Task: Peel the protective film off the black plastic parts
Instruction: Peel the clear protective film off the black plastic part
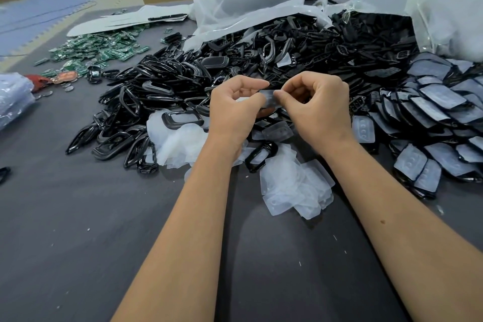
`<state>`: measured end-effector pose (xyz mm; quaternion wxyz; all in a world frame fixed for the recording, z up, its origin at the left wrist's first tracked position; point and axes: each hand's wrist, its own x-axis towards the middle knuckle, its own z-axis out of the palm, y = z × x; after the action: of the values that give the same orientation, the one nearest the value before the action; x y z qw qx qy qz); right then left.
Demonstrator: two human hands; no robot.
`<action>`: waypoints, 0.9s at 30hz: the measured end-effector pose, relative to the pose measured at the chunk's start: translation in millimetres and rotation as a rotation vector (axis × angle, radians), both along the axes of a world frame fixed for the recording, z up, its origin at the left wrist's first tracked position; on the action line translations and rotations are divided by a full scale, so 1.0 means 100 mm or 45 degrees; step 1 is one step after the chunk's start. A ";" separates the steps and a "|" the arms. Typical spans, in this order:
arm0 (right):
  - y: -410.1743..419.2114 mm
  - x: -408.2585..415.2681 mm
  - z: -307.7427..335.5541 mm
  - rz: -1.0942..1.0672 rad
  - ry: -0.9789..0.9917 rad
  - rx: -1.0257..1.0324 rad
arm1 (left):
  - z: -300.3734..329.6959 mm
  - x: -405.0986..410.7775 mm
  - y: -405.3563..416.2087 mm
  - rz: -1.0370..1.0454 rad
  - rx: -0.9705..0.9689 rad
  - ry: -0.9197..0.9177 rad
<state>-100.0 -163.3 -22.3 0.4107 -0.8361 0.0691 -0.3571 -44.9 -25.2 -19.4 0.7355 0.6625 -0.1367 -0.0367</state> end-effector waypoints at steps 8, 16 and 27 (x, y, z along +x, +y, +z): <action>0.02 -0.01 0.02 -0.014 -0.010 -0.064 | -0.03 0.02 0.02 0.002 0.073 -0.056; 0.01 -0.01 0.02 -0.067 0.009 0.019 | -0.05 0.00 0.00 0.002 0.070 -0.076; 0.02 -0.03 0.03 -0.117 -0.029 0.097 | -0.05 -0.02 -0.06 0.030 0.033 -0.058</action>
<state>-102.8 -161.8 -19.8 0.4261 -0.8117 0.1161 -0.3822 -47.3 -30.8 -24.1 0.7240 0.6743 -0.1449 -0.0148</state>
